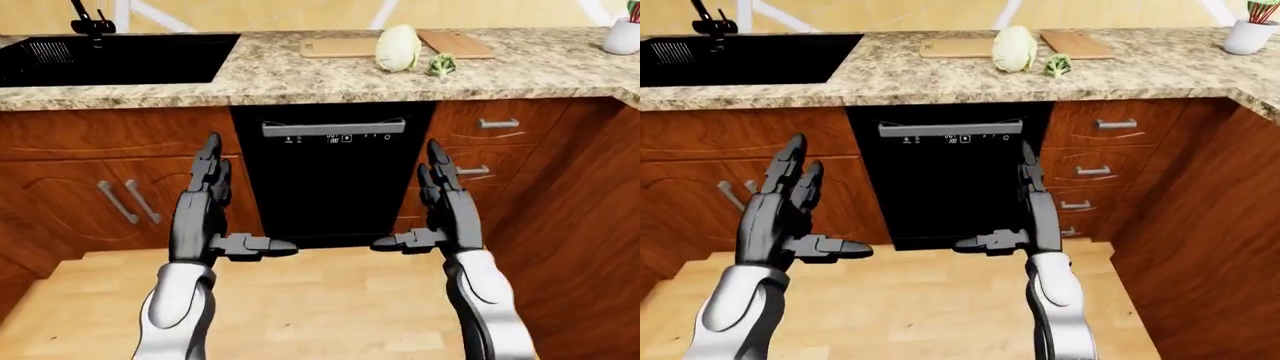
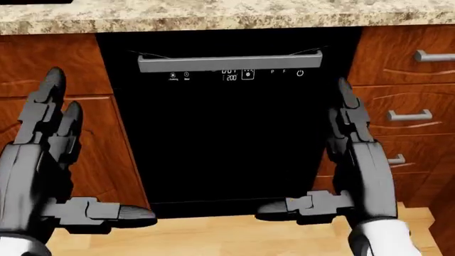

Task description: Place the broccoli and the cabbage on separate cutting boards.

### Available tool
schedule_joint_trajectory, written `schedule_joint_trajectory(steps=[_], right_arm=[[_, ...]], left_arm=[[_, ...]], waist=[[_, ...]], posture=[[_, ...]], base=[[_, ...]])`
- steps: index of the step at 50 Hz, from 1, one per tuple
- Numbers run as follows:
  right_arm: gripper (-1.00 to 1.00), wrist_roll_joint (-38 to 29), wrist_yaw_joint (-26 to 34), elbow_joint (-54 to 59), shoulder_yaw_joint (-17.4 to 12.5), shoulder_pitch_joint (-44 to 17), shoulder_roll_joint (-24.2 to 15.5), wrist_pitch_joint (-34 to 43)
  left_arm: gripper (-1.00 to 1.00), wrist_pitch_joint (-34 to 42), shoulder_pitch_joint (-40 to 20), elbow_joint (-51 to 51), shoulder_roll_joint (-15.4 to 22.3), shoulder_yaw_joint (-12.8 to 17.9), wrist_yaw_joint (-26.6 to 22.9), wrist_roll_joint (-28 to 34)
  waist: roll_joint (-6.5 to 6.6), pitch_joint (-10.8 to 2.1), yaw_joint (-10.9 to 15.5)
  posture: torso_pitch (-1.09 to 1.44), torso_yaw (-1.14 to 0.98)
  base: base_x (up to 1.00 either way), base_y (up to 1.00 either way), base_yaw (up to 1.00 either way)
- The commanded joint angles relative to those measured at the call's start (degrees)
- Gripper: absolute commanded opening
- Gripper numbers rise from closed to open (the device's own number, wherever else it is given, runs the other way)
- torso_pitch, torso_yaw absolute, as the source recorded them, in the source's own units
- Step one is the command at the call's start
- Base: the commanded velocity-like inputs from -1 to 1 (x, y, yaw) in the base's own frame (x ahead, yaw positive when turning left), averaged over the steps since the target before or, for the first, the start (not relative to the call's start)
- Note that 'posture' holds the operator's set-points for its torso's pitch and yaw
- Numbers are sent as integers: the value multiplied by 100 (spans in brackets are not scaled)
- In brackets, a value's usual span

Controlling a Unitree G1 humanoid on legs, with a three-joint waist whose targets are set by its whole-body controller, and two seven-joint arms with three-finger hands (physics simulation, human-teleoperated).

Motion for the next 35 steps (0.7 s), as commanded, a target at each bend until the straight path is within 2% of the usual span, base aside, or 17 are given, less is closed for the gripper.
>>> schedule_joint_trajectory(steps=[1, 2, 3, 5, 8, 13, 15, 16, 17, 18, 24, 27, 29, 30, 31, 33, 35], right_arm=[[100, -36, 49, -62, 58, -55, -19, -14], [100, -42, 90, -90, 85, -35, -14, -26], [100, -37, 144, -159, 111, -20, -11, 4], [100, -18, 164, -154, 78, -49, -1, 16], [100, -12, 183, -241, 84, -109, 0, 133], [100, 50, 190, -225, 99, -74, 33, 74], [100, 52, 191, -210, 110, -67, 32, 57], [100, 54, 186, -246, 113, -68, 34, 83], [100, 59, 187, -225, 106, -67, 32, 53], [100, 83, 177, -258, 90, -39, 40, 50], [100, 105, 173, -264, 72, -18, 22, 16], [100, 113, 161, -353, 66, -29, 20, 108], [100, 104, 168, -334, 48, -50, 0, 86], [100, 101, 165, -367, 49, -58, -1, 121], [100, 98, 168, -379, 52, -66, -2, 127], [100, 90, 168, -446, 73, -61, 6, 176], [100, 90, 164, -545, 67, -81, 5, 269]], left_arm=[[100, 238, -129, -313, 8, 77, 37, -101], [100, 242, -104, -359, 16, 68, 42, -111], [100, 269, -101, -405, 20, 71, 52, -123], [100, 390, -108, -558, 33, 89, 55, -159], [100, 278, -61, -477, 37, 96, 52, -162], [100, 18, 137, -372, 6, 110, 12, -193], [100, 26, 150, -382, 10, 148, 0, -219], [100, 55, 125, -391, 20, 178, 0, -235], [100, 47, 121, -386, 19, 193, 7, -244], [100, -116, 214, -280, 6, 156, -11, -217], [100, -168, 251, -252, 14, 196, -32, -225], [100, -138, 230, -272, 34, 167, -55, -196], [100, -175, 216, -209, 52, 189, -75, -160], [100, -128, 204, -250, 50, 220, -80, -179], [100, -118, 200, -269, 48, 229, -81, -181], [100, -141, 229, -275, 33, 205, -79, -169], [100, -145, 245, -284, 27, 197, -84, -162]], waist=[[119, -27, 18], [299, 54, 4], [378, 62, 2], [392, 3, 22], [298, 67, 58], [-8, 112, 108], [-345, 37, 97], [-439, -44, 128], [-322, 66, 5], [-321, 142, 53], [57, 235, 40], [210, 243, 42], [461, 140, 62], [274, 203, 144], [364, 167, 94], [401, 66, 103], [358, 57, 106]], posture=[[0, 0], [0, 0], [0, 0], [0, 0], [0, 0], [0, 0], [0, 0], [0, 0], [0, 0], [0, 0], [0, 0], [0, 0], [0, 0], [0, 0], [0, 0], [0, 0], [0, 0]], base=[[0, -55, 0], [0, -62, 0], [0, -62, 0], [0, -63, 0], [0, -64, 0], [0, -64, 0], [0, -64, 0], [0, -63, 0], [0, -64, 0], [0, -65, 0], [0, -64, 0], [0, -65, 0], [0, -65, 0], [0, -65, 0], [0, -65, 0], [0, -64, 0], [0, -65, 0]])
